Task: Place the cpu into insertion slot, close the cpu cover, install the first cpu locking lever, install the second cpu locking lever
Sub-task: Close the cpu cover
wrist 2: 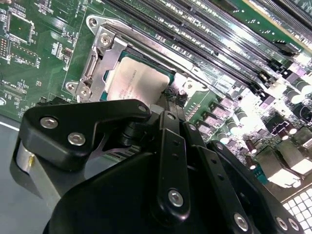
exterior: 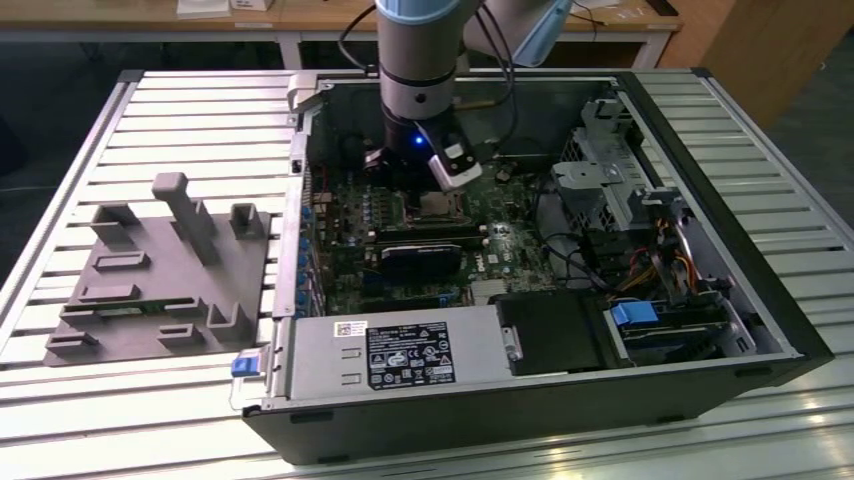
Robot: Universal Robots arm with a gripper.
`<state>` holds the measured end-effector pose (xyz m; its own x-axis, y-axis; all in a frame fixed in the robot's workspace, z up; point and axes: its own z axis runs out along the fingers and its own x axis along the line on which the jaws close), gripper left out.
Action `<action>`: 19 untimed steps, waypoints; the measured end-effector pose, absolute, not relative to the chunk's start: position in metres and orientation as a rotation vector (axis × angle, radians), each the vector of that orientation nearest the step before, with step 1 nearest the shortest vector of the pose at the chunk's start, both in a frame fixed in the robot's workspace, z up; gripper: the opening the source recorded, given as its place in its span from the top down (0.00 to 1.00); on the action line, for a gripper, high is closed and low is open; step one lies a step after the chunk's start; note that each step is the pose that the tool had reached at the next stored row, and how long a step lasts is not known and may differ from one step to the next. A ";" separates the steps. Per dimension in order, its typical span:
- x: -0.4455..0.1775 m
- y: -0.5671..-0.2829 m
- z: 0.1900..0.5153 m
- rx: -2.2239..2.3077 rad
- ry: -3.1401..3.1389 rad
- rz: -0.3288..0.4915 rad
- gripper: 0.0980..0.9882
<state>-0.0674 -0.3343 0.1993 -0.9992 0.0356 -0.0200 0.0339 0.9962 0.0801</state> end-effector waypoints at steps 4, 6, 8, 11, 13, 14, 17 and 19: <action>-0.065 -0.334 0.199 0.054 3.117 0.125 1.00; -0.064 -0.334 0.199 0.054 3.117 0.125 1.00; -0.064 -0.334 0.199 0.054 3.117 0.125 1.00; -0.063 -0.334 0.200 0.054 3.117 0.124 1.00; -0.063 -0.334 0.203 0.054 3.117 0.125 1.00; -0.064 -0.334 0.204 0.054 3.117 0.124 1.00; -0.064 -0.334 0.209 0.054 3.117 0.124 1.00; -0.064 -0.334 0.212 0.054 3.117 0.124 1.00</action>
<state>-0.0635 -0.3343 0.2118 -0.9992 0.0356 -0.0200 0.0339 0.9962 0.0801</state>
